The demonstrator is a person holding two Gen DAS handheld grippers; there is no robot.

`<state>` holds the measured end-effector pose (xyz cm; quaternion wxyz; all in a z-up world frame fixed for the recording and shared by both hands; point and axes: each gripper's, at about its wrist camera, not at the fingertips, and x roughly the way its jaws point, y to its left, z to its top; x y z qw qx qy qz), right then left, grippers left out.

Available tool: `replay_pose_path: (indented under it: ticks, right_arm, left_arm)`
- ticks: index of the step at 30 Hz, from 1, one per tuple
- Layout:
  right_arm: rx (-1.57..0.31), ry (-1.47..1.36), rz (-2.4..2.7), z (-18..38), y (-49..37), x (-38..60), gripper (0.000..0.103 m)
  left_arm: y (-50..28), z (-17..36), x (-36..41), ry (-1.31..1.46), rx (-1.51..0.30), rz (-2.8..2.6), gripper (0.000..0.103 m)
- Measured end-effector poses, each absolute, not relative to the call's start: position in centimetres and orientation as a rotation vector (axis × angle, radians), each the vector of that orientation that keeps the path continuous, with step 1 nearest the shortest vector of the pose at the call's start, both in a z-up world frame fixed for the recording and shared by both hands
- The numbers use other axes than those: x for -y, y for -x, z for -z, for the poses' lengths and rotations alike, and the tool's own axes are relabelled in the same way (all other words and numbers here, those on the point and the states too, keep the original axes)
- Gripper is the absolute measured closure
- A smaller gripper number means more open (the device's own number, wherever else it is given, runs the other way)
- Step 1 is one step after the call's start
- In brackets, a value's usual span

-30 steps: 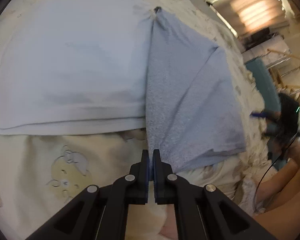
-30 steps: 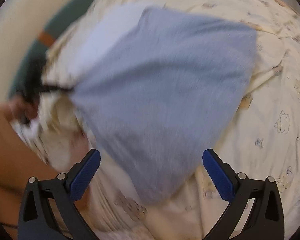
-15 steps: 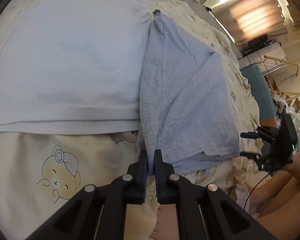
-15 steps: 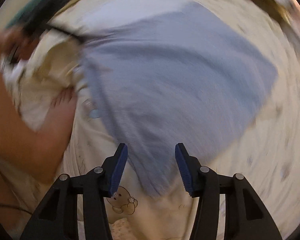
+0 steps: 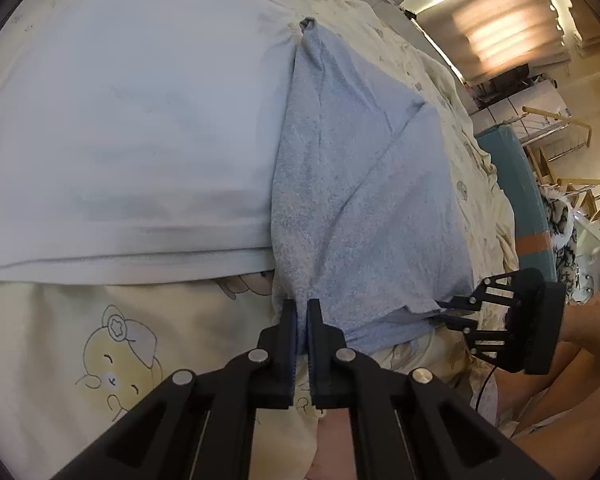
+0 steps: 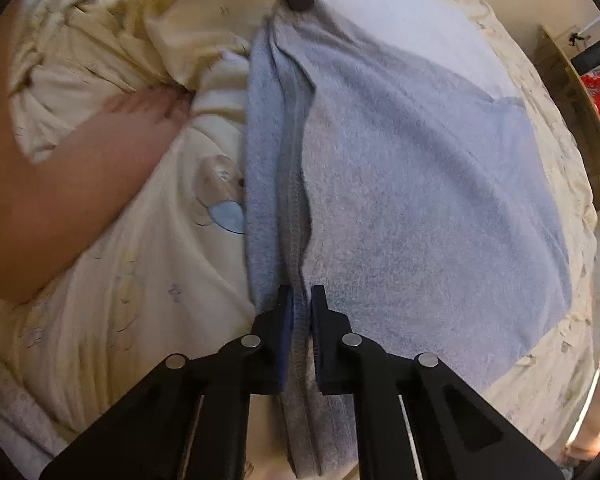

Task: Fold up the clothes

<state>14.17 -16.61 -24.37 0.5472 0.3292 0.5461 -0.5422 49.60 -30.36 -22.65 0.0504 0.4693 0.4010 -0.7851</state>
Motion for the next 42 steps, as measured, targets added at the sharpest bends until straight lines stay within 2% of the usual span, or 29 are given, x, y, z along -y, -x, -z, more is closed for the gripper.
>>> replay_pose_path:
  ticks: [3, 6, 11, 12, 13, 16, 17, 18, 19, 22, 27, 29, 31, 32, 34, 37, 40, 42]
  right_arm:
    - [-1.217, -0.807, 1.29, 22.0, -13.0, 15.3, 0.095]
    - [-1.224, -0.796, 1.284, 20.6, -12.4, 14.3, 0.095]
    - [-1.226, -0.831, 1.156, 21.6, -14.0, 14.1, 0.094]
    - [-1.191, -0.866, 1.158, 21.3, -13.4, 13.8, 0.09]
    - [-1.156, -0.902, 1.16, 21.0, -12.8, 13.5, 0.09]
    - [-1.049, -1.005, 1.164, 20.2, -11.1, 12.7, 0.089]
    - [-1.012, -1.039, 1.164, 19.9, -10.6, 12.4, 0.086]
    - [-0.968, -1.073, 1.175, 19.5, -9.8, 12.0, 0.078]
    - [-0.905, -1.107, 1.207, 18.7, -8.5, 11.3, 0.076]
    - [-0.734, -1.222, 1.325, 17.1, -4.5, 9.6, 0.076]
    - [-0.485, -1.444, 1.457, 19.5, 2.0, 9.0, 0.077]
    - [-0.53, -1.494, 1.431, 21.9, 1.7, 9.8, 0.077]
    - [-0.674, -1.53, 1.413, 24.3, 0.4, 9.8, 0.079]
    - [-0.794, -1.552, 1.396, 25.8, -0.4, 9.3, 0.086]
    - [-0.896, -1.548, 1.359, 26.6, -1.2, 7.5, 0.088]
    - [-0.838, -1.615, 1.347, 25.5, 0.0, 5.2, 0.088]
    - [-0.809, -1.524, 1.379, 23.2, 1.3, 5.5, 0.085]
    - [-0.716, -1.463, 1.464, 21.1, 3.4, 6.2, 0.085]
  left_arm:
    - [-50.4, 21.9, 30.9, -1.381, -1.27, 2.409, 0.1]
    - [-50.8, 21.2, 30.7, -1.387, -1.246, 2.445, 0.1]
    - [-50.2, 24.9, 28.9, -1.683, -1.141, 2.322, 0.099]
    - [-50.0, 25.4, 28.8, -1.715, -1.129, 2.298, 0.099]
    - [-49.9, 25.6, 28.7, -1.734, -1.119, 2.28, 0.095]
    - [-49.9, 24.2, 29.2, -1.69, -1.048, 2.317, 0.095]
    - [-50.0, 23.5, 29.6, -1.661, -1.016, 2.33, 0.095]
    - [-50.0, 22.8, 30.1, -1.632, -0.979, 2.34, 0.095]
    - [-49.9, 22.0, 30.5, -1.593, -0.963, 2.362, 0.095]
    - [-48.3, 20.2, 31.2, -1.486, -0.945, 2.439, 0.092]
    - [-40.9, 20.4, 28.6, -1.462, -0.957, 2.595, 0.091]
    - [-37.8, 22.5, 26.6, -1.563, -0.888, 2.587, 0.091]
    - [-35.5, 25.0, 24.9, -1.675, -0.78, 2.548, 0.091]
    - [-34.9, 26.3, 24.4, -1.732, -0.697, 2.508, 0.093]
    - [-35.2, 27.2, 24.8, -1.735, -0.704, 2.514, 0.096]
    - [-35.7, 26.7, 25.2, -1.742, -0.692, 2.51, 0.098]
    - [-35.2, 25.2, 25.1, -1.727, -0.688, 2.54, 0.098]
    - [-34.1, 23.4, 25.9, -1.639, -0.679, 2.602, 0.097]
